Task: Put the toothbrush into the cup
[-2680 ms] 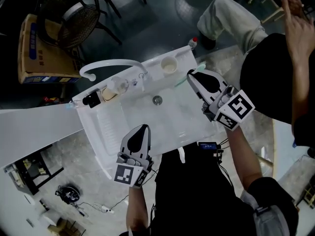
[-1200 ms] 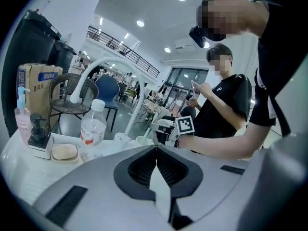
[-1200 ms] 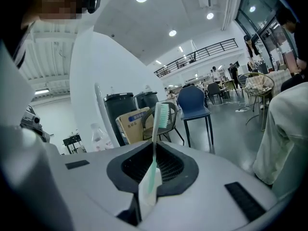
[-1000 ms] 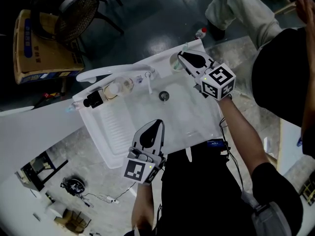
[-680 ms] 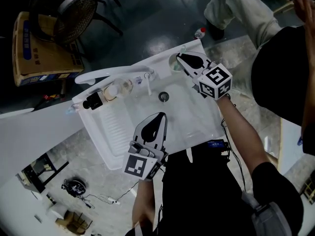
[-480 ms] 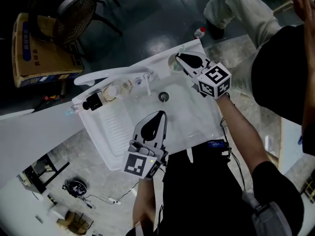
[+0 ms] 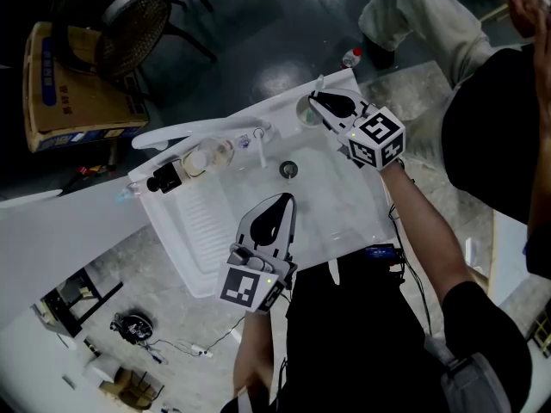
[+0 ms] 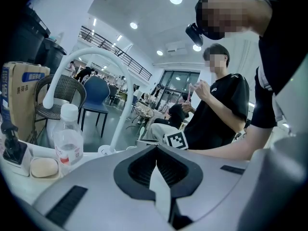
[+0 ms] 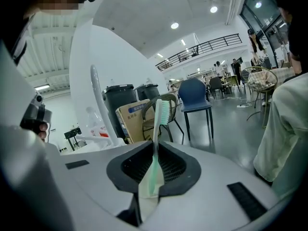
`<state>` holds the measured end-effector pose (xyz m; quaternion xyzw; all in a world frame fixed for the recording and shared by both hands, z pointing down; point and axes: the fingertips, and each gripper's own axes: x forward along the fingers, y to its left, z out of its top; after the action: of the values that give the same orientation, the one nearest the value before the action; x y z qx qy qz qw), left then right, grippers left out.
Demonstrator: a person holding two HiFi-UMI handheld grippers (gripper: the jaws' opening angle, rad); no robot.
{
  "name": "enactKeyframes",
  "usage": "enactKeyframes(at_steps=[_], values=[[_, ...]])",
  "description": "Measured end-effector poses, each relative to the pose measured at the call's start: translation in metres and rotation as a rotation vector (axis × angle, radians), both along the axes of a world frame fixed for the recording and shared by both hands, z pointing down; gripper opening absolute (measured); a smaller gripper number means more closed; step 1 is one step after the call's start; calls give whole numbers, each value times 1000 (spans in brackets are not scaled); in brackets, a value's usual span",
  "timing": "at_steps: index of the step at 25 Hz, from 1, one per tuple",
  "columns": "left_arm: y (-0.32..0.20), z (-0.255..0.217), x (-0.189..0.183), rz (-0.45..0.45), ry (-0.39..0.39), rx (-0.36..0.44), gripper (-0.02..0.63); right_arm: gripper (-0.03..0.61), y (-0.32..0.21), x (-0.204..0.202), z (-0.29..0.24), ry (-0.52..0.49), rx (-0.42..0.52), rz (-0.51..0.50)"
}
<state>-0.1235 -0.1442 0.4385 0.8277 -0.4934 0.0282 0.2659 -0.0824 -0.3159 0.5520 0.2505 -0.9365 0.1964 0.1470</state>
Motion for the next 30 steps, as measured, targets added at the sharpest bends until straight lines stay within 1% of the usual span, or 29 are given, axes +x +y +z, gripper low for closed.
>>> enactKeyframes(at_steps=[4,7,17,23,30], values=[[1,1,-1,3,-3,-3,11,39,4,-1,4,27,10,-20],[3,5,-2,6,-8,-11,11,84,5,-3,7,31,8,-27],[6,5,0,7,-6,-14,11,161,1,1,11,37,1,-16],[6,6,1,6,-7,-18,11,229,-4,2,13,43,-1,0],[7,4,1,1,-6,-13,11,244,-4,4,15,43,-12,5]])
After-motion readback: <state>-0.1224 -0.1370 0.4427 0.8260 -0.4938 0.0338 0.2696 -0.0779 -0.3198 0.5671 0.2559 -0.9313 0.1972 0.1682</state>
